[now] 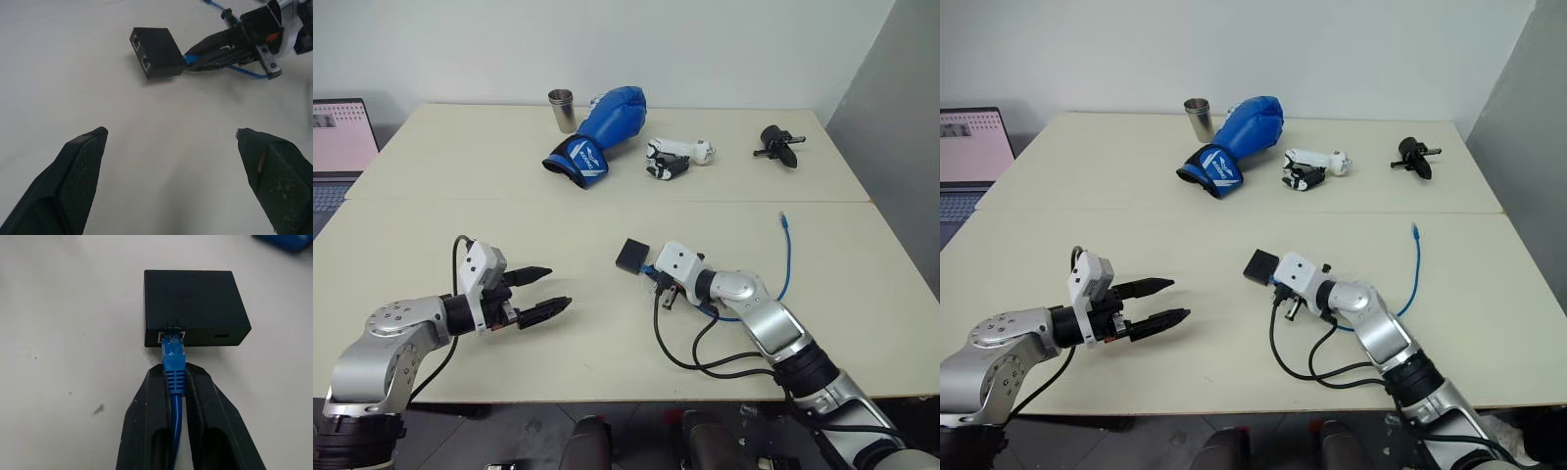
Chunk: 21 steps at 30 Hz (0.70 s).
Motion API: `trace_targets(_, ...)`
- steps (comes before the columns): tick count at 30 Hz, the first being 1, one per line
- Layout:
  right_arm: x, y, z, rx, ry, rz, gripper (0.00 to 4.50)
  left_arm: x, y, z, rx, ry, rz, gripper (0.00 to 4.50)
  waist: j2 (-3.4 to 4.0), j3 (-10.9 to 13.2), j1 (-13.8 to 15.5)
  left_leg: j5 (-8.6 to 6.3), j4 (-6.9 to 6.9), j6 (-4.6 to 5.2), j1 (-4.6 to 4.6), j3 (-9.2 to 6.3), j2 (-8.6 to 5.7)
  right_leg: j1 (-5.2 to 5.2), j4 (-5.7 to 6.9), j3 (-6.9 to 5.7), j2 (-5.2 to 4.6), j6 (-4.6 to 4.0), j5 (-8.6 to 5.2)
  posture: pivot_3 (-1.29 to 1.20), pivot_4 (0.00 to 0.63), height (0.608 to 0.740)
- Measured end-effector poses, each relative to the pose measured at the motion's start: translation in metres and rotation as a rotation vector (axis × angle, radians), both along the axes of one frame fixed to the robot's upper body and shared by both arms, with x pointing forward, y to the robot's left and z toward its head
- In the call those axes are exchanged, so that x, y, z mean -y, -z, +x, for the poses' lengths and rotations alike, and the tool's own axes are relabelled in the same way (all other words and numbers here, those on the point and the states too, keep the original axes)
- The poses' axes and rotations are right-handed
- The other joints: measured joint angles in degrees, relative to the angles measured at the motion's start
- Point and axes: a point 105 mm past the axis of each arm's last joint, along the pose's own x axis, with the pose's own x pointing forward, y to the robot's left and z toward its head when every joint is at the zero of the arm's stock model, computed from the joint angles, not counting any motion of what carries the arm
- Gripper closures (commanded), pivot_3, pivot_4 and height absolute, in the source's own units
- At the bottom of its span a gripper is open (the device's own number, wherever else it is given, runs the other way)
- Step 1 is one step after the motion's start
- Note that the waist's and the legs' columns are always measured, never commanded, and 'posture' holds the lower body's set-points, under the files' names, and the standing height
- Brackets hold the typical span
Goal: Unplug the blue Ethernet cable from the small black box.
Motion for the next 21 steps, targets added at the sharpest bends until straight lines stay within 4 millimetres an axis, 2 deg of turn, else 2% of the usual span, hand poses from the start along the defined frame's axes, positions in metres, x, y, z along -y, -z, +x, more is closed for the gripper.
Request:
trace_targets(2,-0.007,-0.017,-0.004,0.157,-0.092,-0.040,4.37,0.006,-0.011,0.004,-0.039,0.008,-0.093,0.00,0.00,0.0,0.0,0.00,0.00,0.00,0.01,-0.02,0.00,0.00,0.04,-0.01,0.01,0.00,0.00,0.00,0.150,0.740)
trace_targets(6,-0.018,-0.039,-0.015,0.357,-0.236,-0.074,4.37,0.013,-0.029,0.011,-0.080,0.018,-0.208,0.00,-0.01,0.0,-0.1,0.00,0.00,-0.01,0.03,-0.03,0.00,0.03,0.03,-0.01,0.00,-0.01,0.01,0.00,0.150,0.740)
trace_targets(8,-0.021,-0.040,-0.023,0.393,-0.303,-0.074,4.37,0.016,-0.034,0.015,-0.103,0.020,-0.261,0.00,-0.01,0.0,0.0,0.01,0.01,-0.01,0.02,-0.03,-0.01,0.04,0.04,-0.02,-0.01,-0.28,0.16,0.00,0.150,0.740)
trace_targets(12,-0.027,-0.043,-0.035,0.434,-0.403,-0.069,4.37,0.018,-0.038,0.017,-0.136,0.035,-0.294,0.00,-0.02,0.0,0.0,0.01,0.02,-0.02,0.02,-0.04,-0.01,0.05,0.04,-0.02,-0.02,-0.30,0.17,0.00,0.150,0.740)
trace_targets(21,-0.030,-0.048,-0.042,0.466,-0.486,-0.105,4.37,0.031,-0.039,0.014,-0.183,0.129,-0.280,0.00,-0.02,0.0,0.2,0.02,0.03,-0.03,0.03,-0.07,-0.01,0.07,0.05,-0.03,-0.02,-0.30,0.18,0.00,0.150,0.740)
